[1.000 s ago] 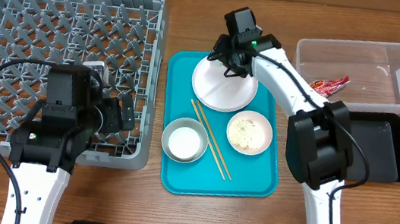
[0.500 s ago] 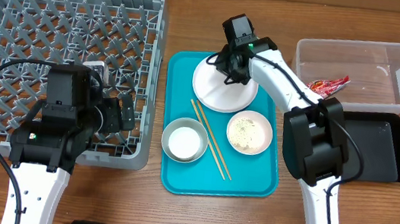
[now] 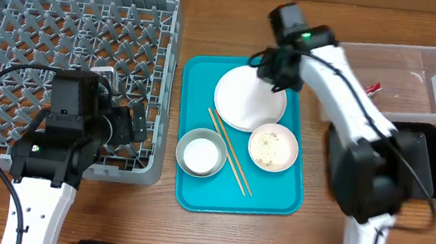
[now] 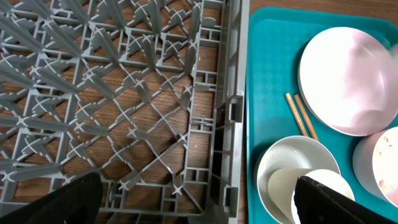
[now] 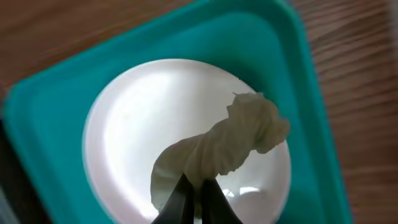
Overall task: Sort waste into correct bins and load items into the dishwasher
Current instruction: 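Return the right gripper to the plate and grasp the white tissue, then carry the tissue right and drop it into the clear bin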
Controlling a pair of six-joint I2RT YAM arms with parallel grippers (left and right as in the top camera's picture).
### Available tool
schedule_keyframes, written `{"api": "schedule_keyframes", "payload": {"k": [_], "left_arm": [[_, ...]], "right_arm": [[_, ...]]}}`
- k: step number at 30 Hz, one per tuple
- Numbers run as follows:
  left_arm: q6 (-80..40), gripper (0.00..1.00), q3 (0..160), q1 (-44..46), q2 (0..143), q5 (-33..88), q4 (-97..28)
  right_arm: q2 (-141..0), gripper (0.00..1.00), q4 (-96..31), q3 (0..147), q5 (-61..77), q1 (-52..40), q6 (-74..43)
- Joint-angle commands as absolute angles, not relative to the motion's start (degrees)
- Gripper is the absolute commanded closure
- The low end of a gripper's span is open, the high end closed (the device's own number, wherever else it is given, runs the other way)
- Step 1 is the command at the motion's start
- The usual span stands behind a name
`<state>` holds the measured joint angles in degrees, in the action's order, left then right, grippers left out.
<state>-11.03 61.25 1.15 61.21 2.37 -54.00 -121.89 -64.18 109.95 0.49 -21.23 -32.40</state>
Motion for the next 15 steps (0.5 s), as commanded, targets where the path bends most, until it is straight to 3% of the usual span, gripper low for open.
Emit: {"api": "schedule_keyframes", "payload": {"k": [1, 9, 12, 15], "left_arm": [[-11.8, 0.00, 62.7, 1.5, 61.5, 3.0, -53.7], [-11.8, 0.00, 62.7, 1.5, 61.5, 3.0, -53.7], [-11.8, 0.00, 62.7, 1.5, 61.5, 3.0, -53.4], [-11.8, 0.00, 62.7, 1.5, 61.5, 3.0, -53.3]], "right_arm": [[-111.3, 0.96, -66.3, 110.4, -0.2, -17.2, -23.8], [-110.6, 0.96, -72.0, 110.2, 0.1, -3.3, -9.1], [-112.0, 0.85, -71.7, 108.8, 0.1, -0.1, -6.5], [-112.6, 0.84, -70.4, 107.1, 0.1, 2.0, -6.6]]}}
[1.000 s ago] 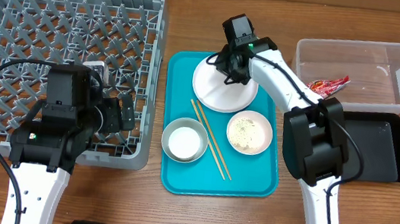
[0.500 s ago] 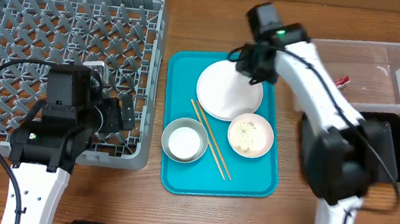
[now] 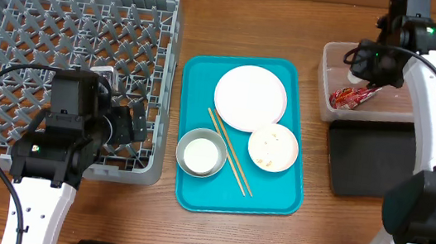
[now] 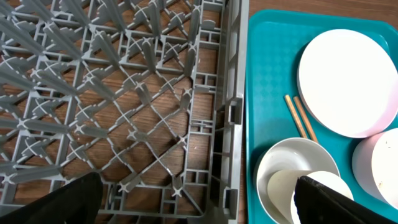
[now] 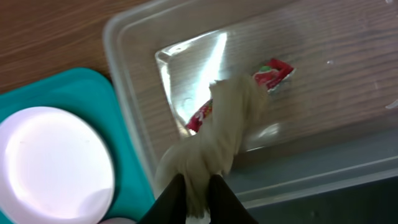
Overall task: Sort waste into correct bins and load items into the dishwasher
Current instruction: 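Carry the tissue right and drop it into the clear bin, then grasp the rim of the pink rice bowl with the right gripper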
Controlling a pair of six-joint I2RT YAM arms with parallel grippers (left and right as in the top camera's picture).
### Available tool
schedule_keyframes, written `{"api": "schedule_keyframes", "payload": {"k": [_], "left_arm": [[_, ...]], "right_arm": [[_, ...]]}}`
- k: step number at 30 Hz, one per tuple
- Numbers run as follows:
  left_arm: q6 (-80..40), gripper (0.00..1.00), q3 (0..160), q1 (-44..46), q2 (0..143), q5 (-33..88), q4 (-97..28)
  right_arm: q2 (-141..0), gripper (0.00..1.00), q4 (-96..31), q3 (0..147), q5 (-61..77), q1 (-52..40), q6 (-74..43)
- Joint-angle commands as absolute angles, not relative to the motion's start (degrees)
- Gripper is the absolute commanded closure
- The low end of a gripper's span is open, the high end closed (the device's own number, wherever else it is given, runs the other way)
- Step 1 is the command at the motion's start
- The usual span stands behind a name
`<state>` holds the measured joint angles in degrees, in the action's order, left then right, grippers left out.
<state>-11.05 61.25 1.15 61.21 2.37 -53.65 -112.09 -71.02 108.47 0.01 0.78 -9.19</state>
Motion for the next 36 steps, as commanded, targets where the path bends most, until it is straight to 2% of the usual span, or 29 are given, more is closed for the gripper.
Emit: {"api": "schedule_keyframes", "payload": {"k": [1, 2, 8, 12, 19, 22, 27, 36], "left_arm": [[-11.8, 0.00, 62.7, 1.5, 61.5, 3.0, -53.3], [-11.8, 0.00, 62.7, 1.5, 61.5, 3.0, -53.3], [-11.8, 0.00, 62.7, 1.5, 61.5, 3.0, -53.3], [-11.8, 0.00, 62.7, 1.5, 61.5, 3.0, -53.4], [-11.8, 0.00, 62.7, 1.5, 61.5, 3.0, -53.3], [-11.8, 0.00, 62.7, 1.5, 61.5, 3.0, -53.3], [-11.8, 0.00, 62.7, 1.5, 61.5, 3.0, -53.3], [-11.8, 0.00, 62.7, 1.5, 61.5, 3.0, -53.4]], "right_arm": [[-112.7, 0.83, -70.4, 107.1, 0.1, 2.6, -7.0], [-112.4, 0.76, -70.7, 107.3, 0.1, 3.2, -7.3], [-104.4, 0.57, -72.1, 108.5, 2.3, 3.4, -7.5], [-98.4, 0.57, -76.8, 108.4, 8.6, 3.4, -7.7], [-90.0, 0.57, -88.9, 106.1, 9.2, 3.4, -10.5], [-85.6, 0.57, -89.2, 103.2, 10.1, 3.1, -10.3], [-78.1, 0.57, -84.6, 91.9, 12.1, -4.0, -6.3], [-87.6, 0.56, -67.2, 76.2, 10.6, -26.9, -7.7]]}}
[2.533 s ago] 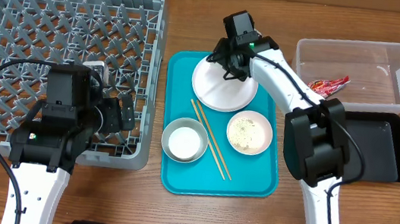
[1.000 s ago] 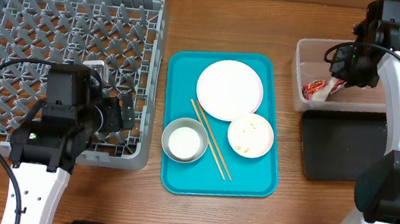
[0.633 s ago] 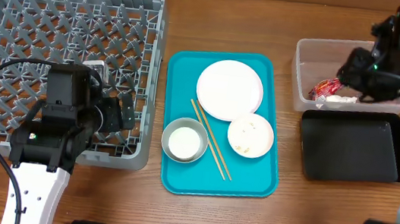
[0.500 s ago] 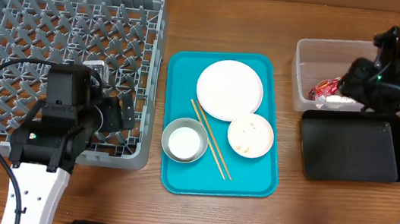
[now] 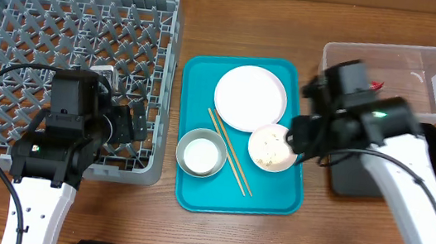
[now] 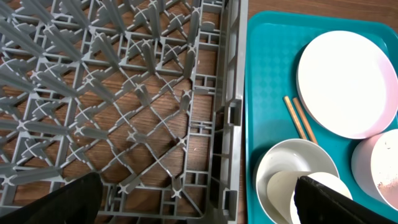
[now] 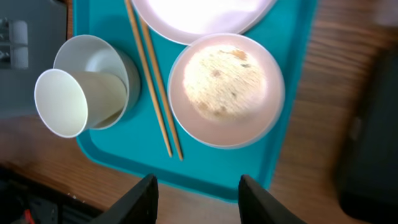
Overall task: Sort waste into correct bins and load items into the dishwasher
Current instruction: 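Grasp the rim of the pink rice bowl with the right gripper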
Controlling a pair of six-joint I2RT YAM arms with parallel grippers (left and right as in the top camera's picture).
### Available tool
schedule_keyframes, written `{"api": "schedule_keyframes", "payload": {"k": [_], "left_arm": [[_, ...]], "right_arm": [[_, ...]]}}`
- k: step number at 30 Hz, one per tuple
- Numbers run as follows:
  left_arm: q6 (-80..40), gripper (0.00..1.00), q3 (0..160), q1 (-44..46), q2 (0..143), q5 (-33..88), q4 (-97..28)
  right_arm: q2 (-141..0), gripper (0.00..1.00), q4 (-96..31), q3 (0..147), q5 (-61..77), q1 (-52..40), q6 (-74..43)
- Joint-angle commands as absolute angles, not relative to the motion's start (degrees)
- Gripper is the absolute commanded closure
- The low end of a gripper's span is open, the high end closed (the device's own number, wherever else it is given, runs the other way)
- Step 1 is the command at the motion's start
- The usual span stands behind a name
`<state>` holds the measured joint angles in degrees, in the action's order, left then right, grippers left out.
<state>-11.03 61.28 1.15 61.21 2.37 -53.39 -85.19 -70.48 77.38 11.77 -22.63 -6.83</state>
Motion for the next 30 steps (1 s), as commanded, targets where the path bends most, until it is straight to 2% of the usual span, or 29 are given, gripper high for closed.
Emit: {"api": "schedule_keyframes", "payload": {"k": [1, 8, 11, 17, 30], "left_arm": [[-11.8, 0.00, 62.7, 1.5, 61.5, 3.0, -53.4], [-11.8, 0.00, 62.7, 1.5, 61.5, 3.0, -54.0], [-11.8, 0.00, 62.7, 1.5, 61.5, 3.0, -54.0], [-11.8, 0.00, 62.7, 1.5, 61.5, 3.0, -54.0], [-11.8, 0.00, 62.7, 1.5, 61.5, 3.0, -54.0]], "right_arm": [[-89.1, 0.56, -66.2, 76.2, 9.5, -28.3, -8.0], [-97.7, 0.57, -60.7, 76.2, 4.2, -34.8, -14.2], [-100.7, 0.58, -59.9, 76.1, 1.1, -35.2, -17.9], [-104.0, 0.67, -58.4, 76.1, 1.1, -35.3, -18.3], [-104.8, 0.68, -51.9, 69.1, 1.1, -36.4, -21.3]]}}
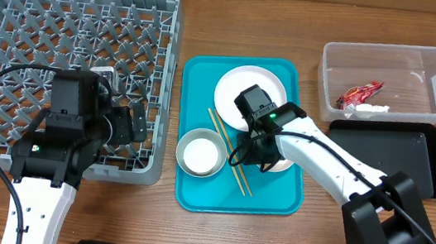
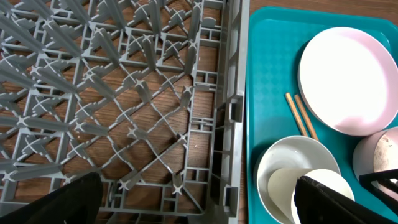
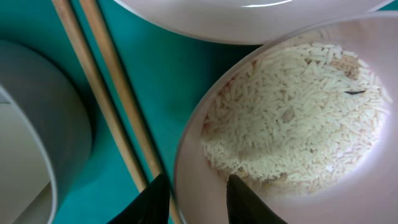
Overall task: Sort waste into correct bins and load items into the dishwasher
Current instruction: 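Grasp the rim of the pink rice bowl with the right gripper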
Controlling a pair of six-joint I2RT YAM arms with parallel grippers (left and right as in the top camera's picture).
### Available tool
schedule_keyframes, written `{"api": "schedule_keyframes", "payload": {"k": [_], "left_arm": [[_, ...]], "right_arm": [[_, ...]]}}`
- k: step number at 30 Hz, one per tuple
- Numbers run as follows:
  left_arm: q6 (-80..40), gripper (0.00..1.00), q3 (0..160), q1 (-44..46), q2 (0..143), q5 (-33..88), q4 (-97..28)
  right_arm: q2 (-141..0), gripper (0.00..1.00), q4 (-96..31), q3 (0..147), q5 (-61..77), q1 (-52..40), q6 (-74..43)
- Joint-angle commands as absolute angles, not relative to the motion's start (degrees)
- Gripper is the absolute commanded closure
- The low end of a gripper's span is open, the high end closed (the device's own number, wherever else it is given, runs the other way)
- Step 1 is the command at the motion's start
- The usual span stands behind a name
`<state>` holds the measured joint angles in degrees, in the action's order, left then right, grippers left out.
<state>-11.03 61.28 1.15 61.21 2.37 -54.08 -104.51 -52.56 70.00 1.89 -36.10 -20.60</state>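
A teal tray holds a white plate, wooden chopsticks, a white bowl with a paper cup in it, and a pink bowl of rice. My right gripper is open and low at the rice bowl's left rim, one finger outside the rim next to the chopsticks and one over the rice. In the overhead view the arm hides most of that bowl. My left gripper is open over the near right corner of the grey dish rack, holding nothing.
At the back right, a clear bin holds a red wrapper and a crumpled napkin. In front of it lies a black bin. The rack's right wall stands close to the tray's left edge.
My right gripper was open high above the tray's bowls; now it is down at the rice bowl, its fingers astride the left rim. The left arm has not moved.
My right gripper was shut on a crumpled napkin over the white plate. Then it held the napkin above the clear bin. Then it was open and empty over the tray, and the napkin now lies in the bin. Now it straddles the rice bowl's rim.
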Motion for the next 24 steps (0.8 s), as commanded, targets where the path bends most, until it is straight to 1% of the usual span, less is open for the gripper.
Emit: {"api": "schedule_keyframes", "payload": {"k": [1, 5, 10, 14, 21, 24], "left_arm": [[-11.8, 0.00, 62.7, 1.5, 61.5, 3.0, -54.0], [-11.8, 0.00, 62.7, 1.5, 61.5, 3.0, -54.0], [-11.8, 0.00, 62.7, 1.5, 61.5, 3.0, -54.0], [-11.8, 0.00, 62.7, 1.5, 61.5, 3.0, -54.0], [-11.8, 0.00, 62.7, 1.5, 61.5, 3.0, -54.0], [-11.8, 0.00, 62.7, 1.5, 61.5, 3.0, -54.0]], "right_arm": [[-104.8, 0.72, -51.4, 68.8, 1.1, -36.4, -21.3], [-104.8, 0.85, -50.8, 68.7, 1.0, -36.4, -22.4], [-104.8, 0.85, -51.2, 68.7, 0.8, -36.4, -22.6], [-104.8, 0.91, -51.5, 68.7, -2.0, -36.4, -24.5], [-104.8, 0.92, -52.8, 68.7, -3.0, -36.4, -25.6], [-104.8, 0.96, -53.9, 68.6, -3.0, -36.4, -26.0]]}}
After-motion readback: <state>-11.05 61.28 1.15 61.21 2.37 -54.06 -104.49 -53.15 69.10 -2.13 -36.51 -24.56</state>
